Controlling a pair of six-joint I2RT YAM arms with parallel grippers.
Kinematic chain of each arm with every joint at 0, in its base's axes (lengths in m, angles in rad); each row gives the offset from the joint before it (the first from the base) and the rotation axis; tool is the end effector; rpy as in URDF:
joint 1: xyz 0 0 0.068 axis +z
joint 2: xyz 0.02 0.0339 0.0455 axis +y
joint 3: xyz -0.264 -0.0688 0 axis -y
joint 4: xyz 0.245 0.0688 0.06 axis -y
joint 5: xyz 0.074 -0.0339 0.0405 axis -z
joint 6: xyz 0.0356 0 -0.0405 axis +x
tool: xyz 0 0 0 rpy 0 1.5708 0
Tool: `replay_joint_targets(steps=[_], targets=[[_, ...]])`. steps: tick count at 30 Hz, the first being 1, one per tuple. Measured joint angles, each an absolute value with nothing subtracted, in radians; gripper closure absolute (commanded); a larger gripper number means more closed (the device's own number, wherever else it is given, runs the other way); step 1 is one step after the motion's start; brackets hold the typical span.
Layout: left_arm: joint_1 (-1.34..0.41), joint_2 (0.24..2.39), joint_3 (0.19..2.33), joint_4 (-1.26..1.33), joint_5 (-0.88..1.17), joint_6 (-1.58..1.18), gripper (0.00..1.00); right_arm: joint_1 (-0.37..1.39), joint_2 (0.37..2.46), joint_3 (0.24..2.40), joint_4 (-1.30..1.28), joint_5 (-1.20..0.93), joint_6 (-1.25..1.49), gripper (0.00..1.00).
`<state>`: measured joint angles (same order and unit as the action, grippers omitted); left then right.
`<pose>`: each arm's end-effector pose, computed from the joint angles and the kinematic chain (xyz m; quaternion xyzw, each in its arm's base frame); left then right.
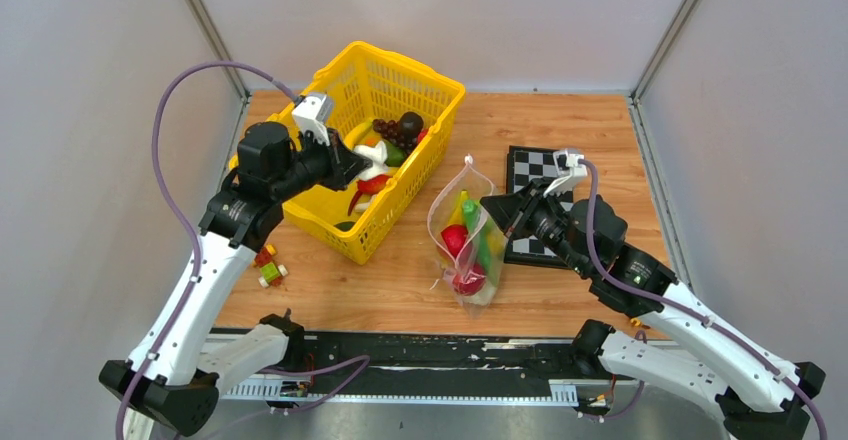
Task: Place the food in the zip-top bag and seal the zipper
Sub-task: Place the fake vegetable in the zipper food storage bag.
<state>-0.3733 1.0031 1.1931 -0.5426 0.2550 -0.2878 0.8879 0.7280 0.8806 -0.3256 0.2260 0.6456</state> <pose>0.1914 -0.0846 0.4038 0.1074 0.8097 -0.2828 0.5029 0.1091 0.1214 0.3670 -0.0199 0.7639 0.3814 0.5203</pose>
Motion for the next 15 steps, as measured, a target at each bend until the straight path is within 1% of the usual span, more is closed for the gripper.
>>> replay_joint_targets(steps=[4, 7, 12, 15], targets=[[-0.424, 0.976, 1.192, -0.447, 0.379, -0.341, 1.00, 0.888, 0.738, 0.881, -0.316, 0.226, 0.646, 1.00], [-0.471, 0.972, 1.192, -0.421, 0.419, -0.351, 1.00, 0.888, 0.746, 0.881, -0.313, 0.224, 0.646, 1.00], [-0.479, 0.973, 1.192, -0.421, 0.461, -0.343, 0.99, 0.888, 0.752, 0.881, -0.308, 0.217, 0.646, 1.00], [-0.477, 0.976, 1.183, -0.380, 0.566, -0.348, 1.00, 0.888, 0.752, 0.881, -0.307, 0.217, 0.646, 1.00]])
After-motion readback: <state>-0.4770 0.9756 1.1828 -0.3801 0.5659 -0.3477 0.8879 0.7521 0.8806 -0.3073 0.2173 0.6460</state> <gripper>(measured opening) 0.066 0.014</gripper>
